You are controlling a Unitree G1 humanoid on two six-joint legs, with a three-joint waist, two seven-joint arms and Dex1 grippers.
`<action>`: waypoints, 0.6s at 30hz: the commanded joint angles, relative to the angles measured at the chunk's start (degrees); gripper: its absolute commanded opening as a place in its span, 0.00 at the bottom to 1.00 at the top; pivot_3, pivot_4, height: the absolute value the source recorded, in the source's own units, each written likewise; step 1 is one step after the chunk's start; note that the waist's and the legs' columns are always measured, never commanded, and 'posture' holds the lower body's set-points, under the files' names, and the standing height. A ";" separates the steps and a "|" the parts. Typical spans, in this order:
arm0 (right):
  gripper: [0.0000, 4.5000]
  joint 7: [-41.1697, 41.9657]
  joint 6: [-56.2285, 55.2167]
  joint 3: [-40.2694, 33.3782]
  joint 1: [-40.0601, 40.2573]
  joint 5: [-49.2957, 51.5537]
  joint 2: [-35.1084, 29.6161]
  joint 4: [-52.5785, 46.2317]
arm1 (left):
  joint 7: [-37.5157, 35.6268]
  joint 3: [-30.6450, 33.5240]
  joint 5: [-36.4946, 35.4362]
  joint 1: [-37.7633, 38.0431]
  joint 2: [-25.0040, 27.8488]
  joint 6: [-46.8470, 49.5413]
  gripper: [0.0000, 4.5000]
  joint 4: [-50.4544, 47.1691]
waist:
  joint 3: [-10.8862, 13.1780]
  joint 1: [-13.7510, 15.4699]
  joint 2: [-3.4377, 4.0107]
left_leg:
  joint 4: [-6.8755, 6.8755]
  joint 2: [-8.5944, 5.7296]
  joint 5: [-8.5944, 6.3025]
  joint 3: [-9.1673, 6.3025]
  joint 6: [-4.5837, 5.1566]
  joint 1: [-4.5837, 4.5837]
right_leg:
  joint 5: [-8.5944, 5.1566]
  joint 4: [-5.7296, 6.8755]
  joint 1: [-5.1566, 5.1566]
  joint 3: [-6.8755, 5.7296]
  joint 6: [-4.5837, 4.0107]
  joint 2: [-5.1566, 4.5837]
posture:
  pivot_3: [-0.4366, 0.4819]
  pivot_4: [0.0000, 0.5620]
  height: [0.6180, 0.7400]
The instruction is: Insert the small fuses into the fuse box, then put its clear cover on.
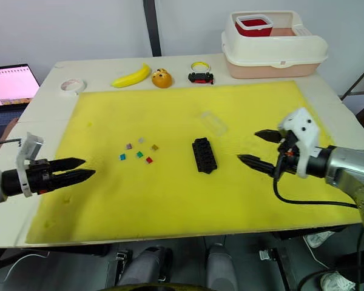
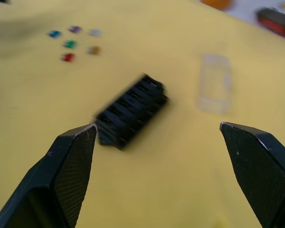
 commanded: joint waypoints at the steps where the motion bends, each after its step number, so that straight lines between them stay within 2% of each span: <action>1: 0.98 -0.81 0.05 5.20 -6.03 2.87 2.35 -4.24 | 0.59 -3.44 -2.60 -7.17 0.28 8.10 1.00 4.94 | 0.01 0.00 -0.01 | 0.01 0.00 0.01 0.00 -0.02 0.00 | 0.00 0.02 0.00 0.00 0.00 0.00 | 0.48 0.27 1.00; 6: 0.98 -2.36 0.44 12.41 -11.96 2.57 6.74 -4.52 | 4.97 -6.23 -1.95 -18.04 -3.17 17.29 1.00 16.71 | 0.01 0.13 -0.02 | 0.07 -0.04 0.04 -0.04 -0.07 -0.03 | 0.00 0.05 -0.04 -0.01 0.01 0.01 | 0.48 0.27 1.00; 7: 0.98 -2.54 0.15 13.84 -12.63 1.88 7.48 -4.34 | 4.81 -6.79 -1.73 -19.25 -3.38 18.08 1.00 18.45 | 0.02 0.10 -0.06 | 0.09 -0.07 0.20 -0.04 -0.35 -0.03 | 0.00 0.06 -0.03 -0.01 0.01 0.00 | 0.48 0.27 1.00; 12: 0.98 -3.74 -1.61 19.32 -15.22 -1.38 11.49 -2.35 | 2.74 -9.29 -1.74 -24.20 -4.52 21.81 1.00 25.51 | 0.04 -0.54 -0.11 | 0.09 -0.07 0.23 -0.04 -0.41 -0.06 | 0.01 0.09 -0.11 0.00 0.01 0.00 | 0.48 0.27 1.00; 18: 0.98 -4.24 -1.92 21.12 -14.35 -2.91 12.78 -3.12 | 5.53 -9.07 0.24 -28.41 -8.61 22.87 1.00 31.70 | 0.03 -0.87 -0.13 | 0.11 -0.13 0.26 -0.13 -0.43 -0.06 | 0.01 0.14 -0.10 -0.01 0.01 0.00 | 0.48 0.27 1.00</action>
